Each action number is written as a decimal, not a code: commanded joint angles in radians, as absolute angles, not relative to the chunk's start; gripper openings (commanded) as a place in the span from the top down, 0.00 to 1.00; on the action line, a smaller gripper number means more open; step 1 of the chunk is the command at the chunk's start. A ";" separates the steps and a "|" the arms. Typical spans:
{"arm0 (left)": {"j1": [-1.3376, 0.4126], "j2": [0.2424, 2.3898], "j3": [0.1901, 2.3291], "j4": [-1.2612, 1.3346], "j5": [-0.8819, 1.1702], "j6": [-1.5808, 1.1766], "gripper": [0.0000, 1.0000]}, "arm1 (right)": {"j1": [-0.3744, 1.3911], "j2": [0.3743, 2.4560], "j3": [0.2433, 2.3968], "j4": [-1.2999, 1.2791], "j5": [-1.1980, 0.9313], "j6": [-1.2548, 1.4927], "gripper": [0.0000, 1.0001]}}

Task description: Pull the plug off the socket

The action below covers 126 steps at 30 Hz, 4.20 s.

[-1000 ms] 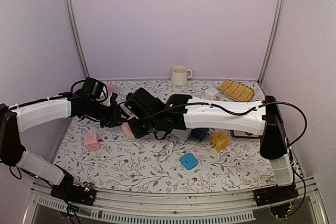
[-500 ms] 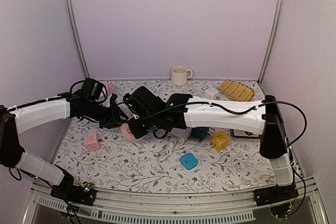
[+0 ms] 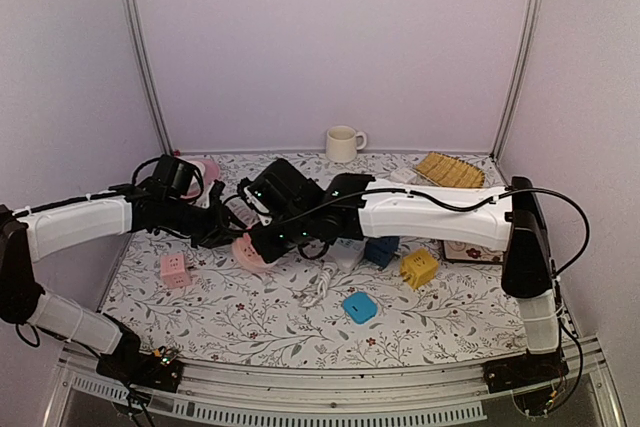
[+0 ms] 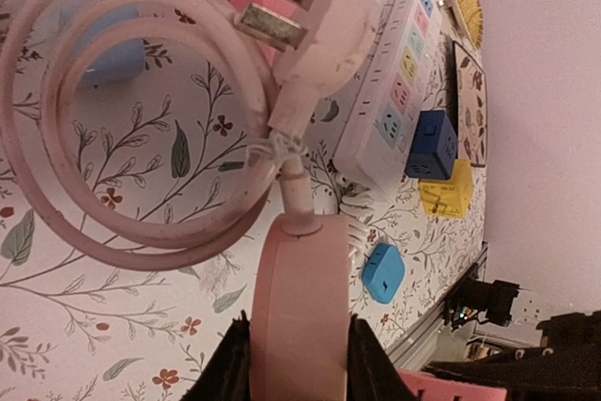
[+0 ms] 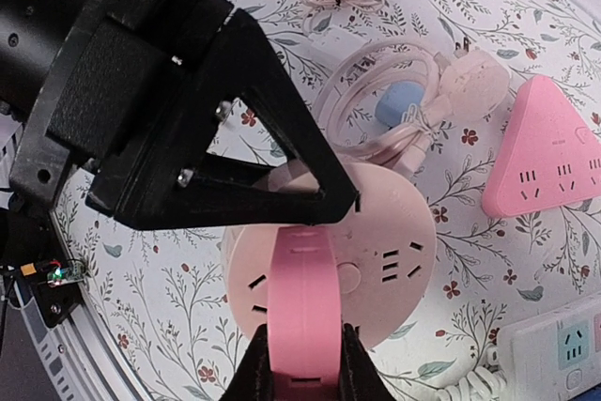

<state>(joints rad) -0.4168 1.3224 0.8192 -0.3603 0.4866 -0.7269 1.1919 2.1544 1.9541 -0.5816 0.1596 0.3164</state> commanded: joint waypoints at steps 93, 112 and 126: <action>-0.300 1.291 0.830 -0.380 0.305 -0.522 0.08 | 1.069 2.164 1.619 -0.401 -0.241 0.545 0.45; -0.300 1.195 0.840 -0.358 0.256 -0.511 0.03 | 1.016 1.971 1.566 -0.459 -0.028 0.522 0.07; -0.299 1.128 0.827 -0.290 0.150 -0.495 0.03 | 0.860 1.671 1.330 -0.446 0.223 0.514 0.05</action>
<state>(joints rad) -0.3046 1.1584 0.8368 -0.3443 0.2096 -0.5163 0.9089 1.7729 1.3918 -0.4496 0.1009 0.5301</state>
